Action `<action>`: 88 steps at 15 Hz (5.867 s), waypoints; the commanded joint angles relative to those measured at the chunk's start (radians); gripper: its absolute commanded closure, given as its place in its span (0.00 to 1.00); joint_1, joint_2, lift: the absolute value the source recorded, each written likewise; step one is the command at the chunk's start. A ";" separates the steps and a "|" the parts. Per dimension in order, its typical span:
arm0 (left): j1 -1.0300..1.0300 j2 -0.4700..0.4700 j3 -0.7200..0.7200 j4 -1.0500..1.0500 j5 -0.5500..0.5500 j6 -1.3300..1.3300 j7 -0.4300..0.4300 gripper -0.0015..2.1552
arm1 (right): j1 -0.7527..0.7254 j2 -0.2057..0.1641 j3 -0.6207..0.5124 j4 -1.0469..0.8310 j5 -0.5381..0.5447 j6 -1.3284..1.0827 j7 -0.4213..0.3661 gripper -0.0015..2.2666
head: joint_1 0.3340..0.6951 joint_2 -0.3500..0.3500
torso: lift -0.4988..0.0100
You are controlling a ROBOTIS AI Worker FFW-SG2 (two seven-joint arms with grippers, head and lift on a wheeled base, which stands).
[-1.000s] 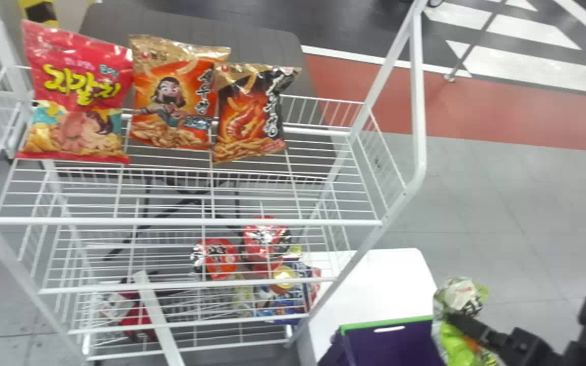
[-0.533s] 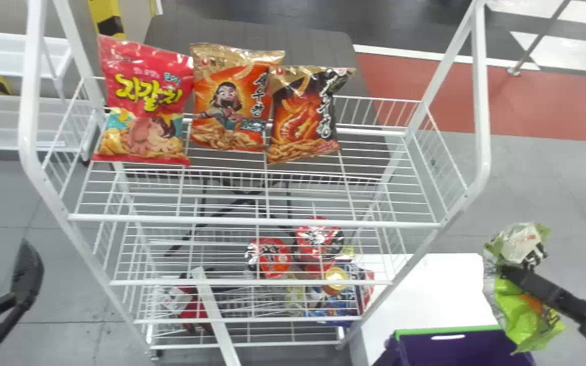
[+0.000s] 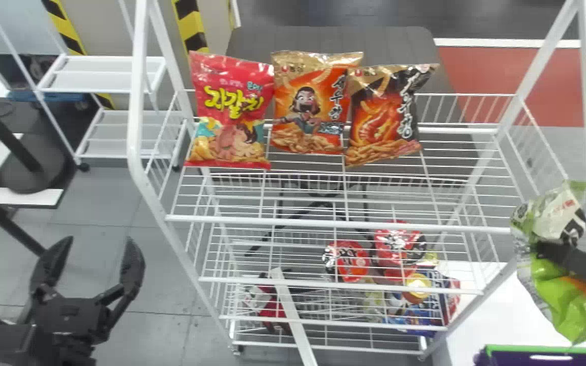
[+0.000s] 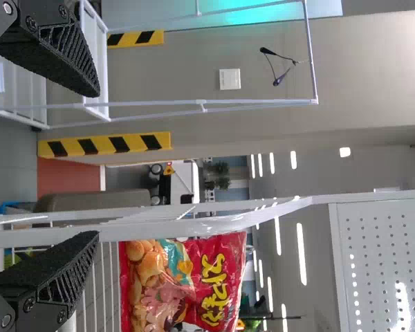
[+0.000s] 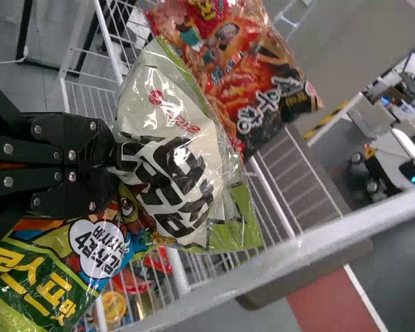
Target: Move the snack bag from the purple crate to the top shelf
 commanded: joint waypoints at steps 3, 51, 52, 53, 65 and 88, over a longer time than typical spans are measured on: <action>0.000 0.003 0.001 0.009 0.006 -0.017 0.000 0.05 | -0.028 0.004 0.168 0.020 0.046 -0.287 -0.065 0.86 | 1.00 0.65 | 1.00; -0.015 0.020 -0.003 0.024 0.009 -0.020 -0.002 0.05 | -0.278 0.004 0.604 0.915 0.435 -1.278 -0.567 0.13 | 1.00 0.61 | 1.00; -0.015 0.021 -0.003 0.024 0.010 -0.020 -0.002 0.05 | -0.274 0.004 0.605 0.886 0.436 -1.238 -0.567 0.10 | 1.00 0.61 | 1.00; -0.015 0.021 -0.003 0.026 0.010 -0.023 -0.002 0.05 | -0.269 0.004 0.609 0.861 0.439 -1.204 -0.568 0.10 | 1.00 0.62 | 1.00; -0.017 0.024 -0.003 0.032 0.023 -0.023 -0.002 0.05 | -0.288 0.004 0.602 0.746 0.499 -0.934 -0.573 0.07 | 1.00 0.63 | 1.00; -0.020 0.032 -0.003 0.038 0.030 -0.041 -0.002 0.05 | -0.351 0.004 0.601 0.747 0.596 -0.732 -0.567 0.75 | 1.00 0.60 | 1.00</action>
